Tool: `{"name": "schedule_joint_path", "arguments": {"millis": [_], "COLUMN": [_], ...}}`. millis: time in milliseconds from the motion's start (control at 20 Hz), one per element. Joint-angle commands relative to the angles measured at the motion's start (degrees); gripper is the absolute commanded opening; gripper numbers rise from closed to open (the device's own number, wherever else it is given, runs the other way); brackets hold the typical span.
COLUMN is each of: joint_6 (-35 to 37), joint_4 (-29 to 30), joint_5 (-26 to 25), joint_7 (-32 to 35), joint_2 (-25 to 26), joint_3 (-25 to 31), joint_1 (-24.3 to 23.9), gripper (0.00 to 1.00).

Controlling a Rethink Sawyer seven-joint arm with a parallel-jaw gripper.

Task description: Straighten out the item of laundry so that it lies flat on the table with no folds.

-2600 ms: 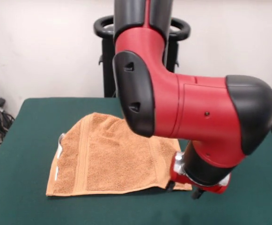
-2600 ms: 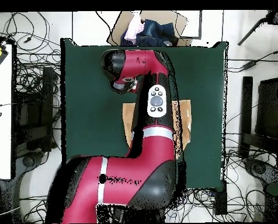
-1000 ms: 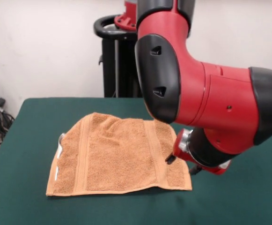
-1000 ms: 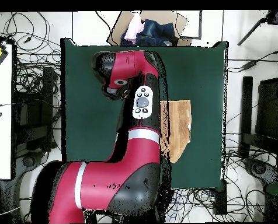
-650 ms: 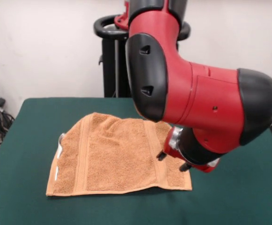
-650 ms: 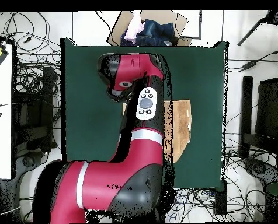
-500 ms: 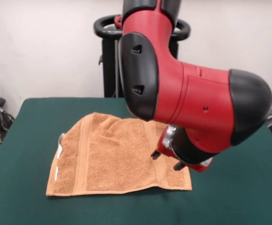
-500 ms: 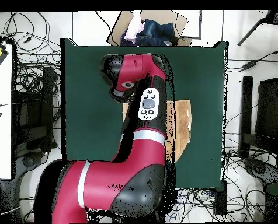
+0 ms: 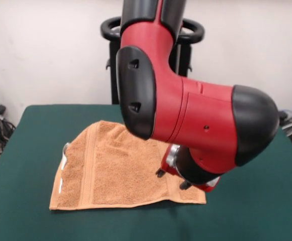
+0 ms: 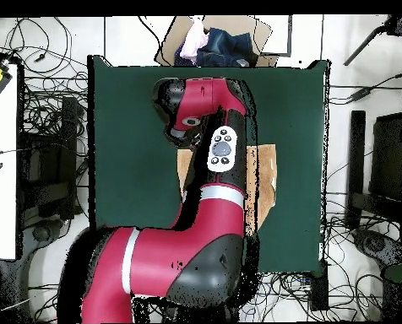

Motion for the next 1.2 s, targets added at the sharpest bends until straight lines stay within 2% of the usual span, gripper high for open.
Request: {"name": "schedule_joint_path", "arguments": {"millis": [50,150,250,400,800,1200], "joint_6": [-2.4,-1.9,-2.8,-6.5,-13.1,-19.1], "joint_4": [-4.8,-6.0,-4.7,1.4,11.2,18.5], "joint_5": [1.9,2.1,2.4,2.6,2.6,1.7], "joint_7": [15.8,16.5,16.4,15.6,15.0,14.0], "joint_2": [6.3,7.2,6.4,2.9,-1.6,-4.0], "joint_3": [1.7,1.6,1.8,1.8,1.7,1.2], "joint_1": [-1.0,-1.1,-1.1,-0.8,0.1,1.3], "gripper": [1.00,1.00,1.00,1.00,1.00,1.00]}}
